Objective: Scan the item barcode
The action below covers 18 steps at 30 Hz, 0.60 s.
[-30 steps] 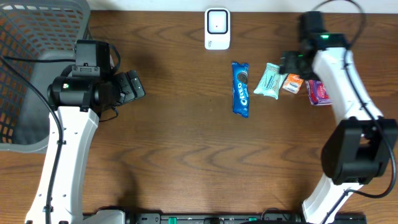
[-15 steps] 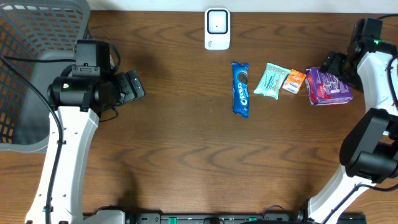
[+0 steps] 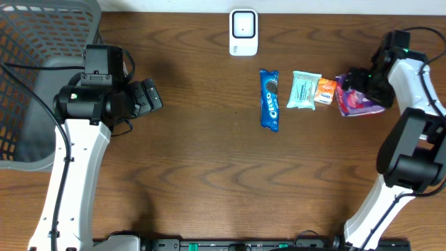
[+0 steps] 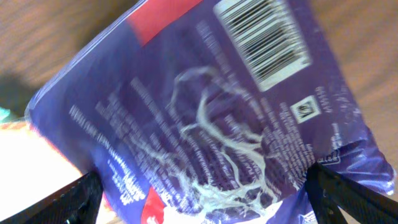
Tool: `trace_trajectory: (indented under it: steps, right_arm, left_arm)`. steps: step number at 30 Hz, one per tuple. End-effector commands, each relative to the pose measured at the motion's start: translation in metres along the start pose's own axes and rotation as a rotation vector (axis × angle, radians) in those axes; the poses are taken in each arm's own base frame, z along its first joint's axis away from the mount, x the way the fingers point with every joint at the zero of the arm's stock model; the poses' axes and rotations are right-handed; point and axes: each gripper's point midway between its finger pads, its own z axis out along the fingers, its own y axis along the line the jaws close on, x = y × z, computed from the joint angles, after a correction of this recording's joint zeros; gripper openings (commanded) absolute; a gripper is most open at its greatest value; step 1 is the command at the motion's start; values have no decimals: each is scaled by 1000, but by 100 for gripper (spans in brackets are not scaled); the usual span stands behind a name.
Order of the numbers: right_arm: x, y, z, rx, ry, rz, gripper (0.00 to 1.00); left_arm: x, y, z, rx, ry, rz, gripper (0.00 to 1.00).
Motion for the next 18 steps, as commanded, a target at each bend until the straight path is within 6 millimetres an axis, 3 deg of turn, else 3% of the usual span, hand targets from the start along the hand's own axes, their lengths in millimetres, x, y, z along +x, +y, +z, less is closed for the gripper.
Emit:
trace_trajectory:
  steps: [1, 8, 18]
  right_arm:
    - [29, 63, 12, -178, 97, -103, 99]
    - [48, 111, 12, -187, 96, -223, 99]
    - [60, 124, 13, -127, 97, -254, 99]
  left_arm:
    - [-2, 2, 0, -12, -6, -4, 98]
    - [-2, 2, 0, -12, -6, -4, 98]
    - [-2, 2, 0, -12, -6, -4, 98]
